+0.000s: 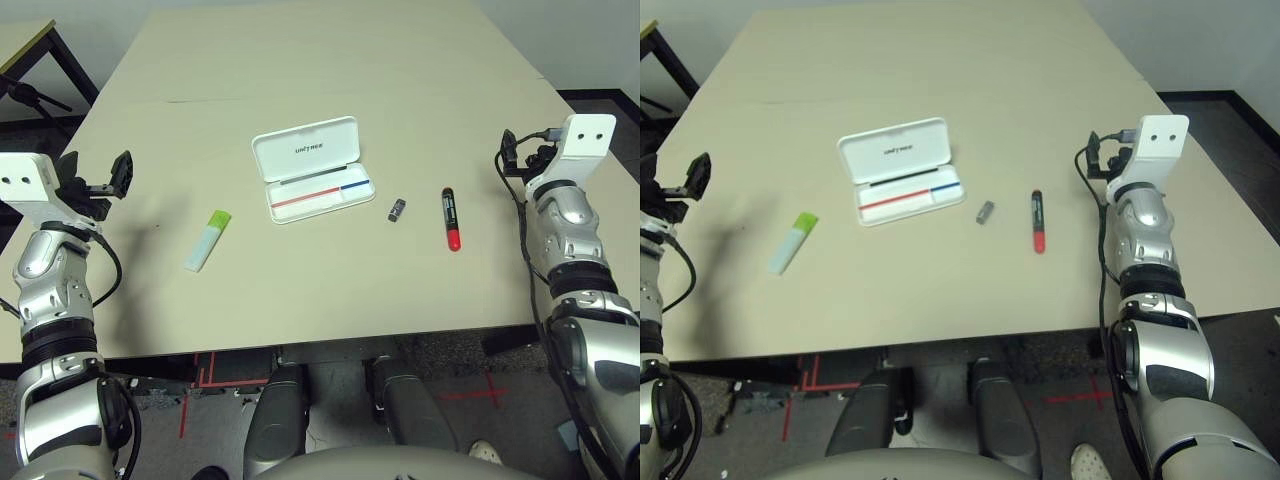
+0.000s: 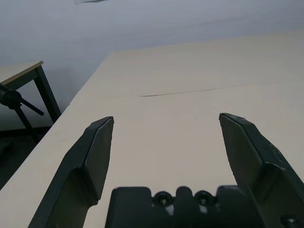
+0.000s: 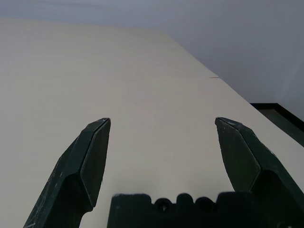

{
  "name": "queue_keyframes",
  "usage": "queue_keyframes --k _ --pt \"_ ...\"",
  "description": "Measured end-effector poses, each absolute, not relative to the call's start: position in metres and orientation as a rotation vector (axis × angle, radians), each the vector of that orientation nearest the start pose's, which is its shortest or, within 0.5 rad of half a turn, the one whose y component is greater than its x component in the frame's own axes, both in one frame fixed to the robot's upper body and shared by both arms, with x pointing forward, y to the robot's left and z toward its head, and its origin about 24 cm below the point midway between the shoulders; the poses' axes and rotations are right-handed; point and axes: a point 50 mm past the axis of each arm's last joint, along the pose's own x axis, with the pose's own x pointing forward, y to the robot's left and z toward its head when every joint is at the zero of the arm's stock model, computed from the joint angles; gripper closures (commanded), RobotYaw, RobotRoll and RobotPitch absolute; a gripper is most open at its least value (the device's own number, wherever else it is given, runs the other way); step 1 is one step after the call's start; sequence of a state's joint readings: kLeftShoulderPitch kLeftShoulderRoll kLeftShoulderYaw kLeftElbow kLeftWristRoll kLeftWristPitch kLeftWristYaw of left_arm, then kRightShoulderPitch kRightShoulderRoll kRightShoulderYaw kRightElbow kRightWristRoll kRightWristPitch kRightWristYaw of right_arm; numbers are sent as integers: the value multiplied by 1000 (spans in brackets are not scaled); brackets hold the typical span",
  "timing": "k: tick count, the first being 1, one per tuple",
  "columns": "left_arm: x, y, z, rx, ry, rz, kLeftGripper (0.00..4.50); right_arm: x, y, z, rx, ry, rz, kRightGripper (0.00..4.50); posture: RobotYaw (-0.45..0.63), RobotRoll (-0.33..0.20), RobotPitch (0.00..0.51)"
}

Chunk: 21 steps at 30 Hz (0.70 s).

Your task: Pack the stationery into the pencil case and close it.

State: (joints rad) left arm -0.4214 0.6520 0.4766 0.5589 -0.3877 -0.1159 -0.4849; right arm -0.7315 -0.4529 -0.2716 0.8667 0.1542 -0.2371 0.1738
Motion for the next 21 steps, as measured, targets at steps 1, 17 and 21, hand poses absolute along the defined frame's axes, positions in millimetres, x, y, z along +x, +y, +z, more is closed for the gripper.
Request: queue_keyframes --k 1,17,21 --pt "289 364 152 90 -245 87 27 365 -283 137 -105 -185 -148 0 0 0 136" --pt "291 360 151 94 -222 36 27 359 -251 165 -185 -121 410 0 -29 0 150" --pt "293 350 157 115 -222 -49 27 344 -246 164 -243 -33 625 0 -33 0 149"
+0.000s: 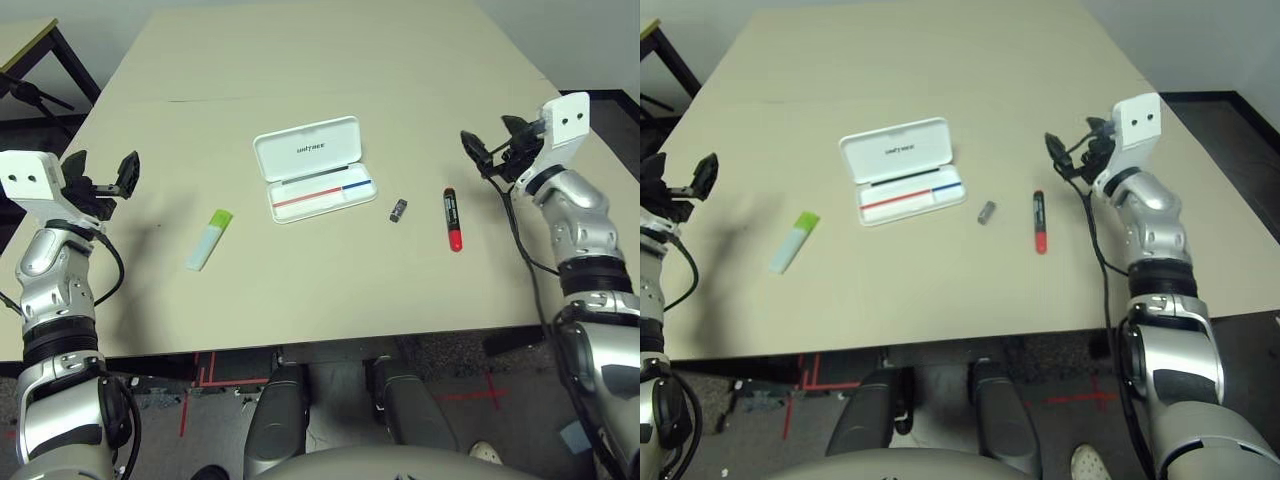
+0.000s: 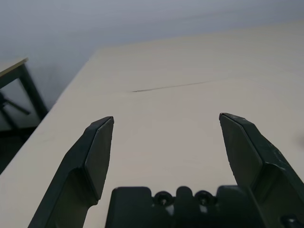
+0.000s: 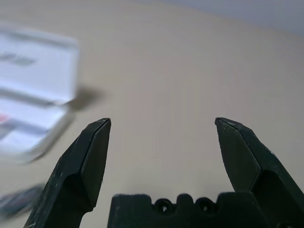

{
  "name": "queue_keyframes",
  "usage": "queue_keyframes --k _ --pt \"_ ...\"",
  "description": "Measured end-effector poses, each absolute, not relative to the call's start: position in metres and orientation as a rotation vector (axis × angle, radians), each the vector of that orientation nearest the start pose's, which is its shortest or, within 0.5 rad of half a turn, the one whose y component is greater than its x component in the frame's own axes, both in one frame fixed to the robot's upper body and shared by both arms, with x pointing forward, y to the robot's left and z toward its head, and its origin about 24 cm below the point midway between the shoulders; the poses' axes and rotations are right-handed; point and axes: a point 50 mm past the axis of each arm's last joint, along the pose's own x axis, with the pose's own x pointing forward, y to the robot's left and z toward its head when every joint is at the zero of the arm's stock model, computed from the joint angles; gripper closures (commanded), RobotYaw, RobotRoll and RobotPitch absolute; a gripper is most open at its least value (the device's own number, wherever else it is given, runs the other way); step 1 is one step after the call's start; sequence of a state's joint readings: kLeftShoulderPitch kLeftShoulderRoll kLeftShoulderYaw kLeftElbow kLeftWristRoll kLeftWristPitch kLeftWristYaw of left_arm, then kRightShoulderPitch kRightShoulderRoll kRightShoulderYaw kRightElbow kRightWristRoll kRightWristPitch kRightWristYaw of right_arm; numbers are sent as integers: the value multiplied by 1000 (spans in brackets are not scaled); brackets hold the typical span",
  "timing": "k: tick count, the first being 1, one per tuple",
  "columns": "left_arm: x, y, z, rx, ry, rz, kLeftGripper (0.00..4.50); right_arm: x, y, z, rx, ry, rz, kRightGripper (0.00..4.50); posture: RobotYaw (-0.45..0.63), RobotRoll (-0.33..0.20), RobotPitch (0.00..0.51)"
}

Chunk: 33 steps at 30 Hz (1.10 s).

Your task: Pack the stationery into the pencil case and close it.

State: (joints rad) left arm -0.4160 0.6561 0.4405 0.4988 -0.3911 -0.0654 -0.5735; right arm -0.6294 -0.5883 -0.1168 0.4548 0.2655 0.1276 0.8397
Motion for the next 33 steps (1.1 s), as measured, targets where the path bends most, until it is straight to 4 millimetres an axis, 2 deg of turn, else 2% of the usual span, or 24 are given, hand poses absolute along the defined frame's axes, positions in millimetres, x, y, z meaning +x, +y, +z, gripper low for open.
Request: queue_keyframes --k 5,11,16,23,29,33 --pt "297 318 163 176 -198 -253 27 329 -244 162 -303 55 792 0 -32 0 142" --pt "298 274 166 233 -152 -492 27 324 -241 157 -309 112 866 0 -32 0 139" --pt "292 232 152 339 -22 -733 27 321 -240 155 -313 123 893 0 -30 0 138" --pt "288 200 130 429 155 -936 27 319 -241 152 -321 137 898 0 -37 0 142" --pt "291 186 126 507 201 -1008 27 318 -241 149 -320 148 899 0 -46 0 148" --pt "298 185 118 535 237 -1008 27 317 -242 147 -318 156 897 0 -51 0 150"
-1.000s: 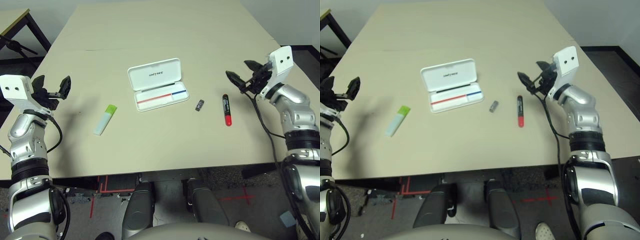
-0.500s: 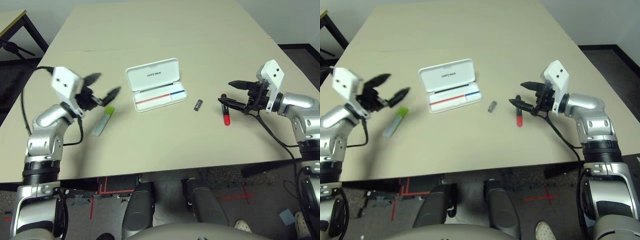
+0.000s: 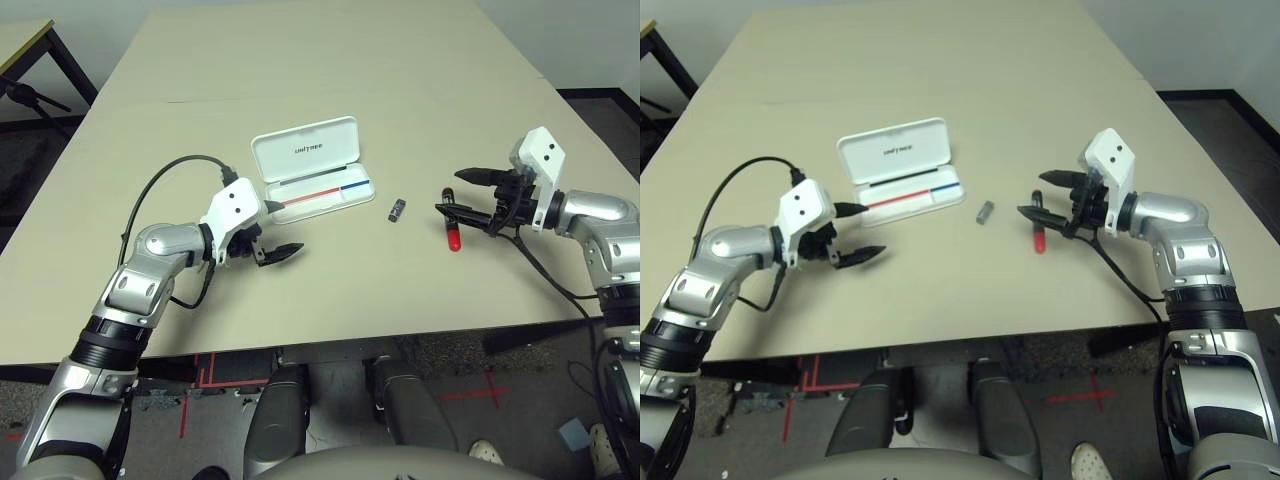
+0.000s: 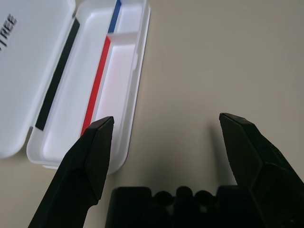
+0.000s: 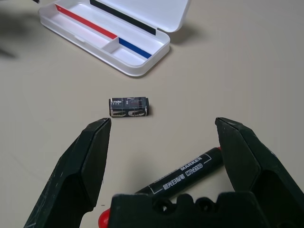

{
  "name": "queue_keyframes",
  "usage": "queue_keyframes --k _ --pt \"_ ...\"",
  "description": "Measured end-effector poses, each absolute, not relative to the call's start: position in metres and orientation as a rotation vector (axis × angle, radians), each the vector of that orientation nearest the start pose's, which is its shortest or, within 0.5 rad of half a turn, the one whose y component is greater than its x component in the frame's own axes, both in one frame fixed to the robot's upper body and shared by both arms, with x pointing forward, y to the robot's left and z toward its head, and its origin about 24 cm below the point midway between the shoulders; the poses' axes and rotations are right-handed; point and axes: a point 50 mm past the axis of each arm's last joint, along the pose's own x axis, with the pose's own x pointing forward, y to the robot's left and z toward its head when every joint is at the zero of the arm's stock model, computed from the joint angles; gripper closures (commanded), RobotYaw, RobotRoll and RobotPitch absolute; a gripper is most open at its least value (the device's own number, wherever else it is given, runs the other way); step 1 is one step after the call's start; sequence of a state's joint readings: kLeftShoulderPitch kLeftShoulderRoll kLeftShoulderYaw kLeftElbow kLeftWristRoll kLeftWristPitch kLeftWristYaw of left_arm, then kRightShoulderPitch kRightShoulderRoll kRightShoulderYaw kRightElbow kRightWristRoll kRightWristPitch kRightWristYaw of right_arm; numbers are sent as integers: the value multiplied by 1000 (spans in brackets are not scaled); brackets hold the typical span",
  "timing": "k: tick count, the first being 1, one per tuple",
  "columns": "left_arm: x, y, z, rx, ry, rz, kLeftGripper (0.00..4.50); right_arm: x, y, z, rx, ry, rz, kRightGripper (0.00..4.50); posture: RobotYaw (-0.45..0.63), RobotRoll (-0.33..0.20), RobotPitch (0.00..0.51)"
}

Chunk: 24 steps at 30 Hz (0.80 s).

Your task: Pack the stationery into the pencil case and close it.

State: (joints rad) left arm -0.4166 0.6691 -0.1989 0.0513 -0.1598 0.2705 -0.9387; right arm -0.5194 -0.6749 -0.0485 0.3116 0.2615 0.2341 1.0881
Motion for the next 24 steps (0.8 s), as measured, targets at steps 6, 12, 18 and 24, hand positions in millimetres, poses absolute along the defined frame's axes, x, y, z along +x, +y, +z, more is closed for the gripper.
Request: queue_keyframes --k 6,12,18,24 --pt "308 181 115 560 252 -1014 27 315 -242 146 -322 155 892 0 -63 0 153" --pt "316 181 112 566 285 -1022 27 313 -241 145 -326 155 884 0 -78 0 155" --pt "317 182 108 563 323 -1043 397 312 -242 142 -323 164 870 0 -85 0 158" --pt "319 182 111 564 329 -1052 2482 311 -241 143 -330 156 861 0 -90 0 158"
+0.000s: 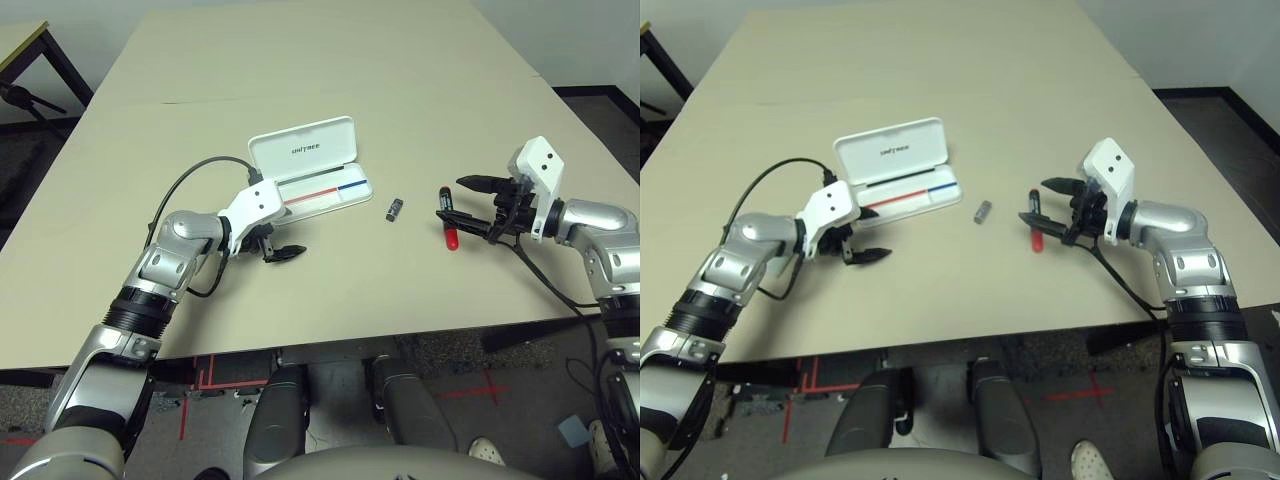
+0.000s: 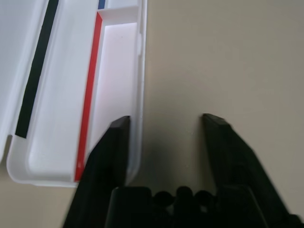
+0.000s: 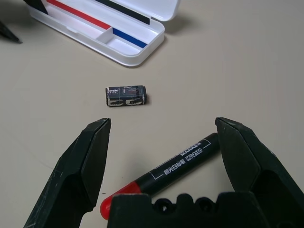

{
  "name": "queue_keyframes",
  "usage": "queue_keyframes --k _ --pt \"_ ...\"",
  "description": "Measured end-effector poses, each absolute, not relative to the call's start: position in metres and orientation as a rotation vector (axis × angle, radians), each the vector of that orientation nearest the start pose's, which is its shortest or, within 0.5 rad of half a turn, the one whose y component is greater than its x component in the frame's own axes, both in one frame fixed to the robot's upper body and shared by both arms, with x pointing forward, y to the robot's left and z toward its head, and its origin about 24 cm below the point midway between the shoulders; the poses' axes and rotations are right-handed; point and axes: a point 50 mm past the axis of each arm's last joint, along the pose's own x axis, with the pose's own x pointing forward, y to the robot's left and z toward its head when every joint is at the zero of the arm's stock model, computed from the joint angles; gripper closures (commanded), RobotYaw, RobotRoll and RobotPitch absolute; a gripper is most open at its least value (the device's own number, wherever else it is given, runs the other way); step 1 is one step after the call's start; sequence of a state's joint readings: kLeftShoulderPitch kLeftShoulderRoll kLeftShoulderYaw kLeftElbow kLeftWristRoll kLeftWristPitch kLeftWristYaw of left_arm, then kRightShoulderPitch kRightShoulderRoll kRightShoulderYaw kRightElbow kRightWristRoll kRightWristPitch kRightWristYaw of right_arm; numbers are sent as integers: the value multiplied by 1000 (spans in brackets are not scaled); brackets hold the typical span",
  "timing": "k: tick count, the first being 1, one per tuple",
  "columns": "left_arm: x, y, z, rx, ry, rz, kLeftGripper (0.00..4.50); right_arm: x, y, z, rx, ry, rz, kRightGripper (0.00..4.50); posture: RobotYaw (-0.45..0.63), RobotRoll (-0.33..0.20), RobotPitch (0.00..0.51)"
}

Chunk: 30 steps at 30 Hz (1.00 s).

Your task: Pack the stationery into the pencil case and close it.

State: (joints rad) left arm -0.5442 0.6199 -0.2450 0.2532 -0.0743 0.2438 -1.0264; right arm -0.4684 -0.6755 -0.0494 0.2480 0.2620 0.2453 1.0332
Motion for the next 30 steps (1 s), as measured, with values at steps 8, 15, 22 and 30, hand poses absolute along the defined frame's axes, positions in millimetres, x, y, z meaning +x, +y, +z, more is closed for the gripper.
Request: queue_keyframes --k 8,15,22,30 --pt "322 185 113 581 337 -1067 4468 311 -242 142 -330 157 848 0 -89 0 152" --pt "320 187 116 617 332 -1125 4468 311 -241 142 -329 154 848 0 -90 0 149" --pt "305 191 118 665 331 -1240 4468 311 -240 141 -332 145 849 0 -85 0 146" --pt "281 191 119 710 335 -1336 4468 311 -242 140 -330 150 845 0 -74 0 147"
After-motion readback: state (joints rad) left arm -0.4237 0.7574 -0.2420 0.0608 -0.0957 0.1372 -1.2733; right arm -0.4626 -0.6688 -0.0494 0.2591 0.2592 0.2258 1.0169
